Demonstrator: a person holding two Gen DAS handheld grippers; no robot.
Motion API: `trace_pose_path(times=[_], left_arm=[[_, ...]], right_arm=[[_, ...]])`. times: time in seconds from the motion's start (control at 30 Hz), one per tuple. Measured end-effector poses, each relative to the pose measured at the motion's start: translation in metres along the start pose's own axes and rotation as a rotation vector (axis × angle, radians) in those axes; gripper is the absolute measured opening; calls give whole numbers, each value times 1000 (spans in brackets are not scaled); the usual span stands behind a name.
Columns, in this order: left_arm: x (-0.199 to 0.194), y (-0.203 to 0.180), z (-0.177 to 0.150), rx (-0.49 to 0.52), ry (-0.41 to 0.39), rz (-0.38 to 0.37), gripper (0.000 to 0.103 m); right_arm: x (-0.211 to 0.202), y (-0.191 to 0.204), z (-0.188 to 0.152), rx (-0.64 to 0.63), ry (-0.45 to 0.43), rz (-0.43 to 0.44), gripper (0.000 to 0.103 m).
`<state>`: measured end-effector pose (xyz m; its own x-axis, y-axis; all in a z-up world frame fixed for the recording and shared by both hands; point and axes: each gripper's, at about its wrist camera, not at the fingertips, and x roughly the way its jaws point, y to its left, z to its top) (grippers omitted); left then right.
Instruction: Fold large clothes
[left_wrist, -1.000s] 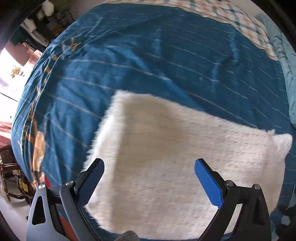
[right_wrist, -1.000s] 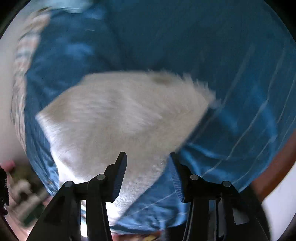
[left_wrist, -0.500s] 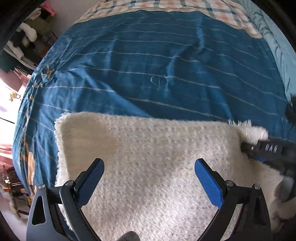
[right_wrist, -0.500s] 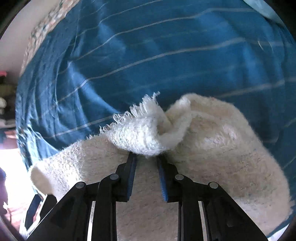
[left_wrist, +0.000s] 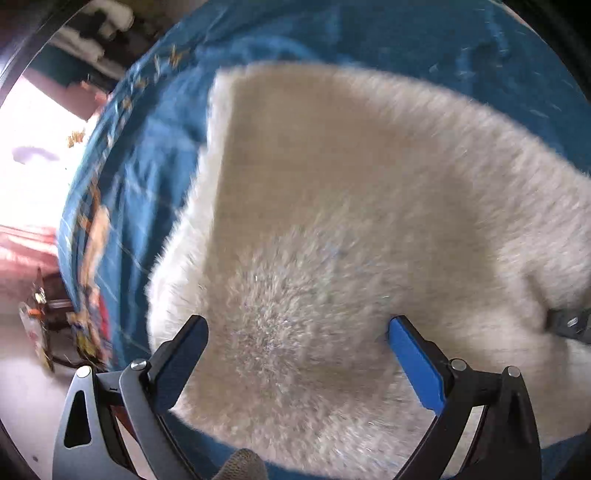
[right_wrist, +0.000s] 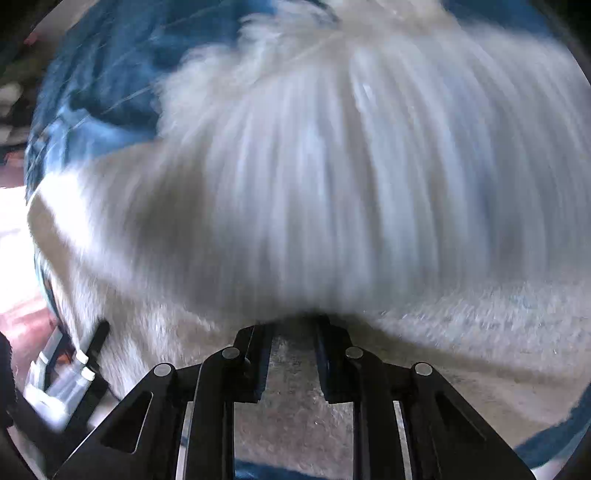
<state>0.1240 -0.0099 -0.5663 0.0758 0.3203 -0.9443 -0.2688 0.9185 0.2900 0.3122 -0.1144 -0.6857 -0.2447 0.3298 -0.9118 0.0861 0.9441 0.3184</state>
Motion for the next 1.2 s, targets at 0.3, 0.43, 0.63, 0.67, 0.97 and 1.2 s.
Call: trace_pose_path(times=[0.3,0.43,0.63,0.67,0.97,1.2], left_arm=[[25,0,5,-57,-27,-108,103],[18,-6,5,-13,-29,-100,103],[-57,-33,19,84,-138,-62,103],[-70,-43,20,97,-159,-86,103],[-69,-150,6,262,-157,-109,103],[-60,-138,11,239,-110,-137,103]], right_arm=[[-56,-22,-22,57,-89,198,23],[-65,-64,-32,127,-205,49,15],[-42,-110,-17,282,-106,242,18],[-55,-120,-28,303,-150,306,25],[-69,-207,-183,493,-353,462,69],[23,-238,-172,660,-436,769,69]])
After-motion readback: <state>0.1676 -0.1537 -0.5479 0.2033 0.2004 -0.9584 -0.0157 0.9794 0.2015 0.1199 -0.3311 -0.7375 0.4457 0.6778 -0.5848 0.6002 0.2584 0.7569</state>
